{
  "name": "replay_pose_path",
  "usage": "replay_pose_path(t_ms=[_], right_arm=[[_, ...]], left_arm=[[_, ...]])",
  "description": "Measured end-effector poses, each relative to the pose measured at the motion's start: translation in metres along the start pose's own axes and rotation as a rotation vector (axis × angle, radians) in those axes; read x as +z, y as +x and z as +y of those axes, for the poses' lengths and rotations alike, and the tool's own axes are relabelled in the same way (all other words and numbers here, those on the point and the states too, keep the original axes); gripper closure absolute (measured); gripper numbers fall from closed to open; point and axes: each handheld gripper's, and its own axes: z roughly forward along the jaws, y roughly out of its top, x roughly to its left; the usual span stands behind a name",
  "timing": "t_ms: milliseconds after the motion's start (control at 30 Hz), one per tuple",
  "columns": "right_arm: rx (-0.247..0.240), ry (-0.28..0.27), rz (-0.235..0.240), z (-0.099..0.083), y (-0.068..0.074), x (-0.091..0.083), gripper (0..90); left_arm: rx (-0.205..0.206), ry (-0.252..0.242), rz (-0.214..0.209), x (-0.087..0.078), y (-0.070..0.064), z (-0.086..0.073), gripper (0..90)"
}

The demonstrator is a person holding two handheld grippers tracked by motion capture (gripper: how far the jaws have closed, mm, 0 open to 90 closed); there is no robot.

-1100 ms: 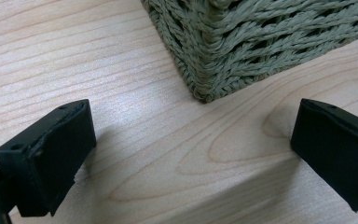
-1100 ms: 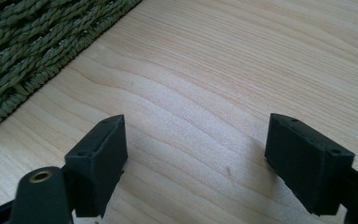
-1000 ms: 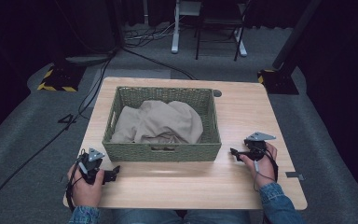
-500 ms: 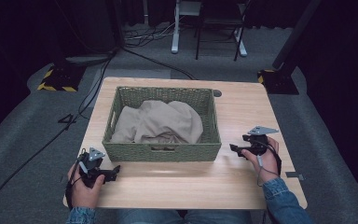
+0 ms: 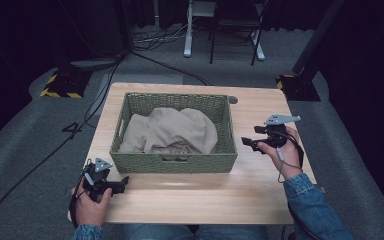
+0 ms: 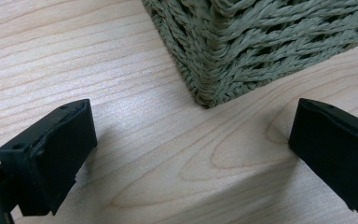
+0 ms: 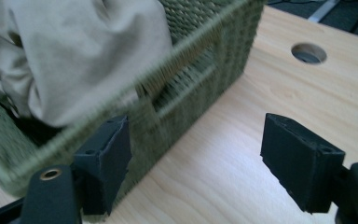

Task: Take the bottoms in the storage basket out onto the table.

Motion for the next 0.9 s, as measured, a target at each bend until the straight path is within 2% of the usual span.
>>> replay_pose_path(t_ms=[33,233,433,700,733,767,900], right_arm=[[-0.008,0.004,0.008,0.011,0.003,0.002,25.0],[-0.032,-0.013,0.042,0.036,0.014,0.006,25.3],[-0.057,-0.017,0.094,0.063,0.030,0.018,24.7],[-0.087,0.011,0.149,0.092,0.052,0.050,21.5],[-0.087,0.011,0.149,0.092,0.052,0.050,21.5],[-0.096,0.008,0.161,0.098,0.058,0.058,20.4],[-0.094,0.010,0.181,0.106,0.066,0.077,18.4]], left_arm=[[0.001,0.000,0.003,0.000,0.000,0.000,1.0],[-0.019,0.001,0.016,-0.001,0.001,-0.001,0.5],[-0.009,0.003,0.016,0.000,0.002,0.000,0.3],[-0.014,0.002,0.013,0.000,0.002,0.000,0.1],[-0.014,0.002,0.013,0.000,0.002,0.000,0.1],[-0.013,0.002,0.013,0.001,0.002,0.000,0.1],[-0.011,0.003,0.020,0.000,0.002,0.000,0.2]])
